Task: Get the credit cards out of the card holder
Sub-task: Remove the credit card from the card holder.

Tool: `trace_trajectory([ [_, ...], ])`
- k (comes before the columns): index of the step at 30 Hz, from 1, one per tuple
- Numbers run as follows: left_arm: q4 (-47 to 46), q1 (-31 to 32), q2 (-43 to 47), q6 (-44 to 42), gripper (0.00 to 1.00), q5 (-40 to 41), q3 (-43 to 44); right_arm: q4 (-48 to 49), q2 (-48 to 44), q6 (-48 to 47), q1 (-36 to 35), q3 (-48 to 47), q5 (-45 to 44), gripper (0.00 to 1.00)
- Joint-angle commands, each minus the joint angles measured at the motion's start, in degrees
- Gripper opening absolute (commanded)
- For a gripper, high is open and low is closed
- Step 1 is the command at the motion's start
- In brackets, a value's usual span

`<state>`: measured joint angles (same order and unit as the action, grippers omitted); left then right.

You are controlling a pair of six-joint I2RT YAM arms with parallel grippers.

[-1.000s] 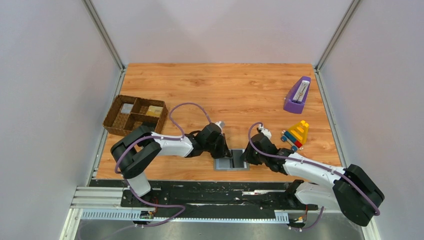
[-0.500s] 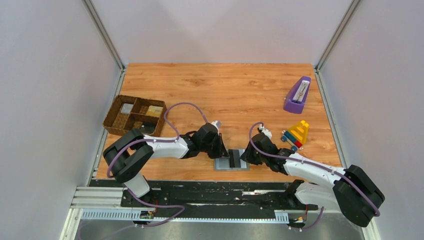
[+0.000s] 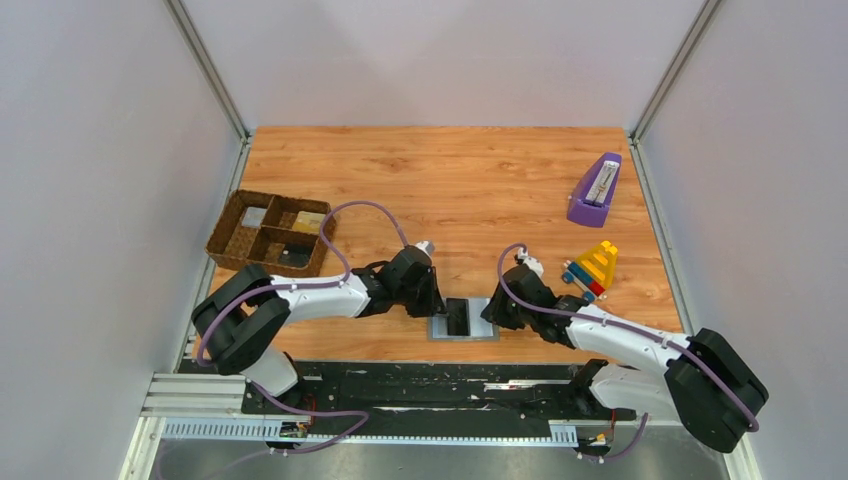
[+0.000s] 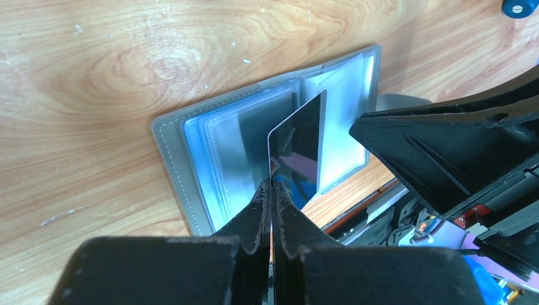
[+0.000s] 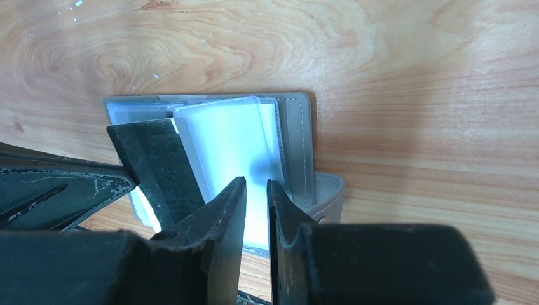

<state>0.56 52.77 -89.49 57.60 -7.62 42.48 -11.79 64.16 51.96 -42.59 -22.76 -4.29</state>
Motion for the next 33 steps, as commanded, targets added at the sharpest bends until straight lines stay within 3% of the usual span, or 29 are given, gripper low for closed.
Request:
trace_trajectory([
  [1, 2.22, -0.45, 3.48, -1.48, 0.0, 2.73, -0.26, -2.84, 1.23, -1.81, 0.35, -1.24, -1.23, 0.2],
  [12, 3.93, -1.58, 7.26, -3.01, 0.0, 2.48, -0.71, -8.24, -3.99, -4.34, 0.29, -7.93, 1.23, 0.25],
  [20, 3.58, -2.12, 7.85, -3.45, 0.0, 0.87, -0.63, 0.35, -1.36, -8.68, 0.25, -8.58, 10.18, 0.3],
  [24, 3.97, -2.52, 8.32, -3.16, 0.0, 0.34, -0.26, 3.95, -0.29, -12.98, -0.12, -8.4, 13.48, 0.42],
  [28, 5.62, -2.64, 7.52, -3.21, 0.0, -0.49, 1.4, 6.34, -2.18, -18.93, -2.78, -7.74, 11.08, 0.48],
  [33, 5.75, -2.6, 7.02, -2.26, 0.0, -1.11, 2.09, 5.15, -2.06, -21.59, -12.78, -8.62, -0.64, 0.58],
])
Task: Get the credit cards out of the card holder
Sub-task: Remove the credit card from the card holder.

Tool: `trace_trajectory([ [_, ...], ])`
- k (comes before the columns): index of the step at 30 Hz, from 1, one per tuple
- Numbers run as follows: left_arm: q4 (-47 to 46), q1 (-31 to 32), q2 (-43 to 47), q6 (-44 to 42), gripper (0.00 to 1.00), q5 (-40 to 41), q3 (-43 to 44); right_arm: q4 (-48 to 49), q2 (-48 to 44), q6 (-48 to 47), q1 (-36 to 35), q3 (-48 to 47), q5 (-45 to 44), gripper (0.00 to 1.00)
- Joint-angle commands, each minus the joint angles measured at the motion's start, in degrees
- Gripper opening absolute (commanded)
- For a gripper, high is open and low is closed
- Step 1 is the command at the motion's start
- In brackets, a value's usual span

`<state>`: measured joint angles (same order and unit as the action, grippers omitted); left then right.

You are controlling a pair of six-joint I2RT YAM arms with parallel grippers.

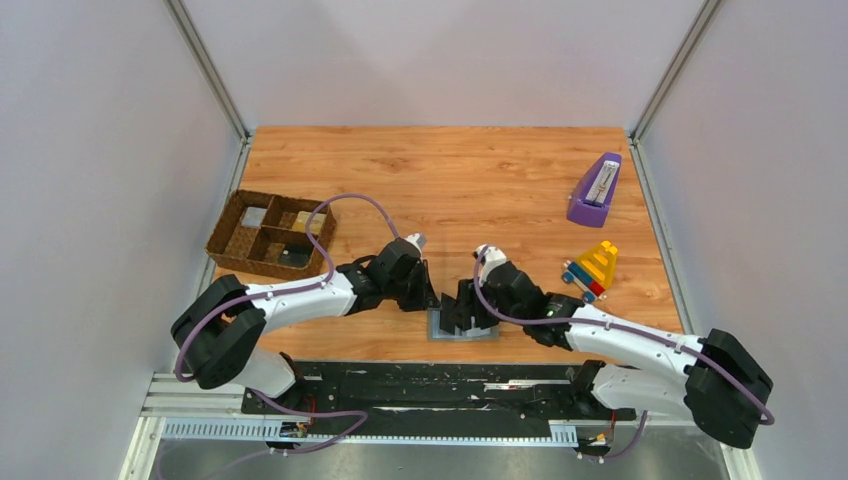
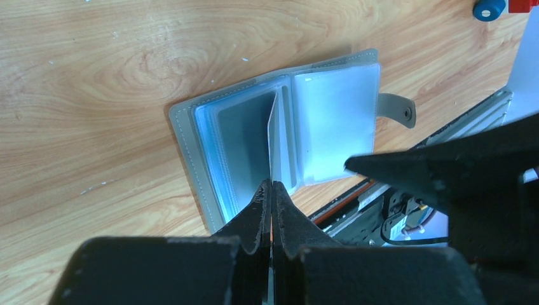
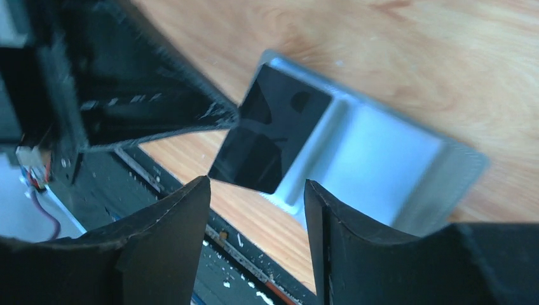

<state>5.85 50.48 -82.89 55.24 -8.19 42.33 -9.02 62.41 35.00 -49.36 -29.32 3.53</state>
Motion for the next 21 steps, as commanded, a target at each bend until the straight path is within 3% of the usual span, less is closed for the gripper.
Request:
trace_trajectory([
  [1, 0.78, -0.3, 0.26, 0.11, 0.0, -0.57, 2.7, 1.26, 0.78, -3.44, -6.84, -2.77, -9.94, 0.58],
  [7, 0.85, -0.32, -0.54, 1.0, 0.0, -1.5, 3.3, 1.46, 5.66, 0.14, -14.35, -4.71, -17.48, 0.58],
  [12, 0.37, -0.34, -0.89, 1.54, 0.0, -1.89, 3.14, 0.11, 8.84, 1.05, -19.08, -6.9, -24.99, 0.63],
  [17, 0.58, -0.3, -1.4, 1.59, 0.0, -1.48, 2.98, -3.88, 12.22, 3.93, -21.01, -9.15, -30.14, 0.63],
  [21, 4.47, -0.4, -1.75, -1.01, 0.03, 2.6, 3.44, -4.58, 11.19, 7.82, -19.94, -8.73, -28.08, 0.58],
])
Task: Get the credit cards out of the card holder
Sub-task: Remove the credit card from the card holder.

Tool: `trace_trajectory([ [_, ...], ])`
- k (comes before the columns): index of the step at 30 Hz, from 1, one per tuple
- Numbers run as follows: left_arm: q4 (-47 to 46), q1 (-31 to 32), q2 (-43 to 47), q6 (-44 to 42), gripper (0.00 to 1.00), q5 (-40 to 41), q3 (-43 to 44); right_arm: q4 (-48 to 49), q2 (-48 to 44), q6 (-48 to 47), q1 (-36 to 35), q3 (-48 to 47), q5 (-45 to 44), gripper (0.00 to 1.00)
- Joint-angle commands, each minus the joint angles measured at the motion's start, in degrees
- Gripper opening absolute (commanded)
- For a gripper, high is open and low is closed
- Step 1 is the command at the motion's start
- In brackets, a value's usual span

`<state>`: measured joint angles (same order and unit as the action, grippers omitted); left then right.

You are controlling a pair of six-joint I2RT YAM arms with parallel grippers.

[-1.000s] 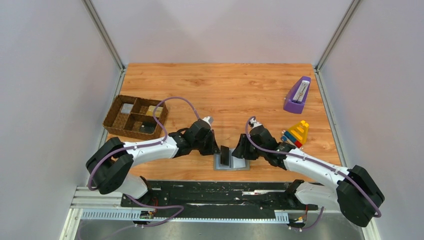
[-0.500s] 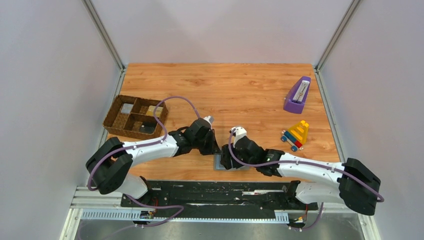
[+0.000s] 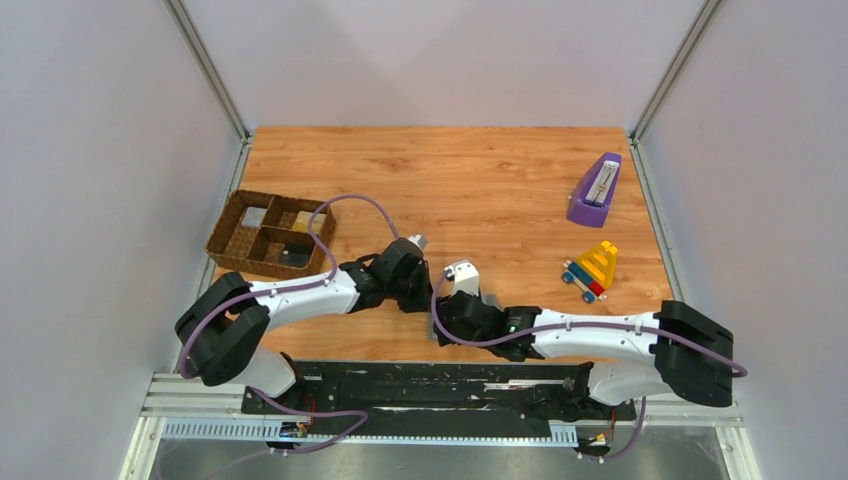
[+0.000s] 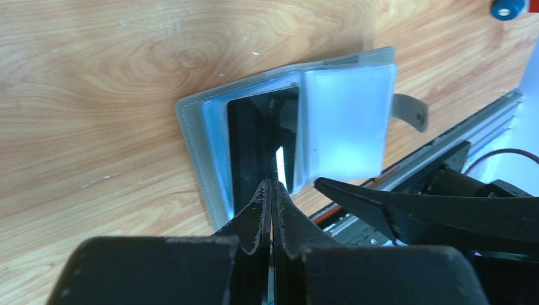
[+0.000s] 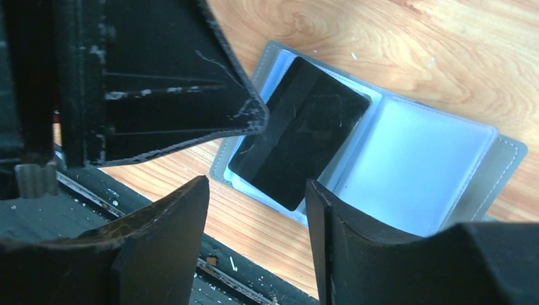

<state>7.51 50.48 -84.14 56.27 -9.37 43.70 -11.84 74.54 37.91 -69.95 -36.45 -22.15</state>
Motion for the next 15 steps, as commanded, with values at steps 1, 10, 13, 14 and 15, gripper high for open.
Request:
trace_trajectory([
  [1, 3.19, -0.48, -0.55, -2.48, 0.05, 4.19, 1.99, -1.78, -1.48, 5.83, 1.14, -1.3, -1.69, 0.56],
  [10, -2.51, -2.12, -1.24, -5.72, 0.29, -0.23, -1.42, -1.74, -3.82, 10.91, 9.79, 1.37, 6.47, 0.44],
  [13, -4.27, -2.36, -1.73, -6.1, 0.34, -1.38, -2.25, -1.12, -4.35, 11.21, 11.75, 2.02, 8.0, 0.43],
  [14, -4.53, -2.38, -1.78, -6.18, 0.35, -1.5, -2.53, -0.98, -4.28, 11.29, 12.36, 2.19, 8.54, 0.42],
  [15, -5.0, -2.4, -2.03, -6.31, 0.37, -1.81, -2.64, -0.73, -4.13, 11.41, 12.96, 2.44, 9.24, 0.42],
])
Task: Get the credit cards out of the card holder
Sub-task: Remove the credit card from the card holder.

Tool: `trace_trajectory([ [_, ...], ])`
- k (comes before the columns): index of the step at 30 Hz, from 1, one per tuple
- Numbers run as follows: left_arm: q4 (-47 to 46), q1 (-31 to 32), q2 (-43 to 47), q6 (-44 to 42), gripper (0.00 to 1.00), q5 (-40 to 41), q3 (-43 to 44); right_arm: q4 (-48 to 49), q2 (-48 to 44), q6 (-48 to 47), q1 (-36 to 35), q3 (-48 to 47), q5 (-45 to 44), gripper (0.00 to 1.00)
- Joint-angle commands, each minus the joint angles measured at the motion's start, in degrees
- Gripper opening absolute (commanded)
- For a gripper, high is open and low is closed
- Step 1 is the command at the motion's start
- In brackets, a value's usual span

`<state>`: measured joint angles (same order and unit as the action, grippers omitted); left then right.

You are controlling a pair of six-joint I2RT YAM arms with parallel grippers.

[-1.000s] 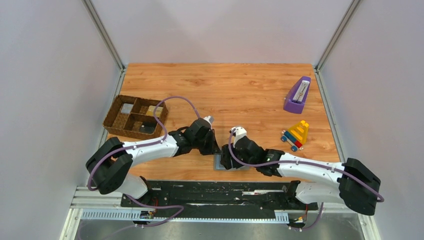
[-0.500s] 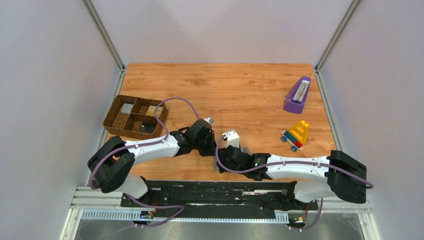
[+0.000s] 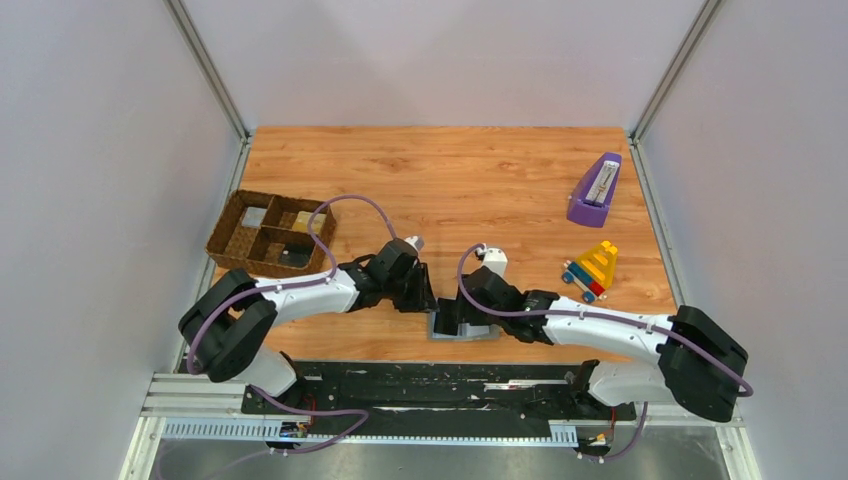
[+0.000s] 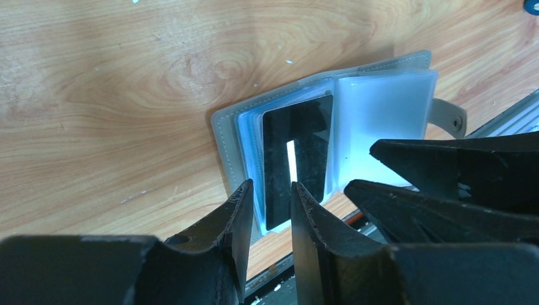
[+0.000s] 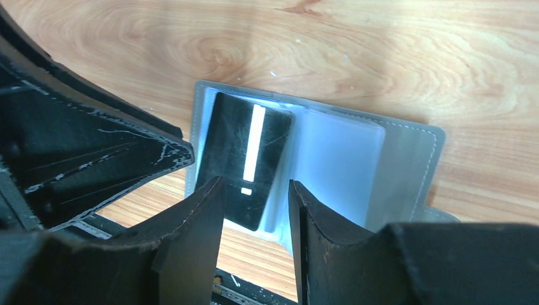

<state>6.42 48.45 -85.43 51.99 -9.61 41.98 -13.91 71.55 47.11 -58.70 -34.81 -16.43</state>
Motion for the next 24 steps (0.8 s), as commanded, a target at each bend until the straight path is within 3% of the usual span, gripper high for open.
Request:
trace_trajectory([
  [1, -4.2, -0.37, -0.9, -2.13, 0.38, -1.78, -1.1, 1.9, -0.88, 2.26, 2.27, 1.1, 4.31, 0.42],
  [24, -10.96, -0.56, -4.83, -1.7, 0.37, -6.24, -2.89, 13.31, 3.28, 2.19, 5.42, 6.63, 12.48, 0.27],
])
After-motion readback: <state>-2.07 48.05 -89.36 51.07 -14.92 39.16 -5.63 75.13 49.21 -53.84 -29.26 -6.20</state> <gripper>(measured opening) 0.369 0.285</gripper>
